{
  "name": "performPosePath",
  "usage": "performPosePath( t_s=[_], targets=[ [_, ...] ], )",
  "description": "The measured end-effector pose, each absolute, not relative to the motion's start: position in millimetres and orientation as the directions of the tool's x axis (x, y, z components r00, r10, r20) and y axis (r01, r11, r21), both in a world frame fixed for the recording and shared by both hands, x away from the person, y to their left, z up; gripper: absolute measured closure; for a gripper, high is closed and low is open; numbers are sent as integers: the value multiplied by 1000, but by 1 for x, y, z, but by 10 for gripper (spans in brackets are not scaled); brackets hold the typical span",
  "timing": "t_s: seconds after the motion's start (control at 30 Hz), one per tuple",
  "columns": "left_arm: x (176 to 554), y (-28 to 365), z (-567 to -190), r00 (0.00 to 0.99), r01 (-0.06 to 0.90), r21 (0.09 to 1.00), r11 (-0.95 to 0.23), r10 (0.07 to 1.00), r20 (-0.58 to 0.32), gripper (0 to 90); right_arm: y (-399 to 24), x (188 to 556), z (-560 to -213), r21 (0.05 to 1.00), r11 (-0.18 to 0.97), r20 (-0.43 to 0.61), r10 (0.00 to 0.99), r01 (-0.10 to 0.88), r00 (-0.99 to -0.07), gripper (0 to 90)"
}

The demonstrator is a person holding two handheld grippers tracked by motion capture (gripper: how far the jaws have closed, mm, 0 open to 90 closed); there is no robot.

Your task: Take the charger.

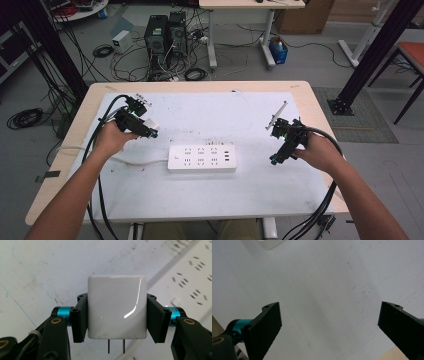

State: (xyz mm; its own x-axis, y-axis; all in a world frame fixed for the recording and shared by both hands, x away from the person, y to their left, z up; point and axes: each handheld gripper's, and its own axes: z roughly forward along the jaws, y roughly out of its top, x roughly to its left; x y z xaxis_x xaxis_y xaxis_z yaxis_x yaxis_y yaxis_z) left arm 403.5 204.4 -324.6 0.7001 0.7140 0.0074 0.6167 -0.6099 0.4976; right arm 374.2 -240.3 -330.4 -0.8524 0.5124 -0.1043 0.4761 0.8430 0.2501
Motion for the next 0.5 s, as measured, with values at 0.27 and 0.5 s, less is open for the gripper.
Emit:
performPosePath(
  t_s=[0.27, 0.5],
  targets=[
    [378, 190, -307, 810, 509, 474, -718, 586, 19, 426, -237, 361, -327, 272, 840, -114, 513, 470, -851, 44],
    [354, 179, -295, 864, 444, 478, -758, 504, -2, 425, -236, 353, -325, 284, 843, -127, 506, 458, -853, 44]
  ],
)
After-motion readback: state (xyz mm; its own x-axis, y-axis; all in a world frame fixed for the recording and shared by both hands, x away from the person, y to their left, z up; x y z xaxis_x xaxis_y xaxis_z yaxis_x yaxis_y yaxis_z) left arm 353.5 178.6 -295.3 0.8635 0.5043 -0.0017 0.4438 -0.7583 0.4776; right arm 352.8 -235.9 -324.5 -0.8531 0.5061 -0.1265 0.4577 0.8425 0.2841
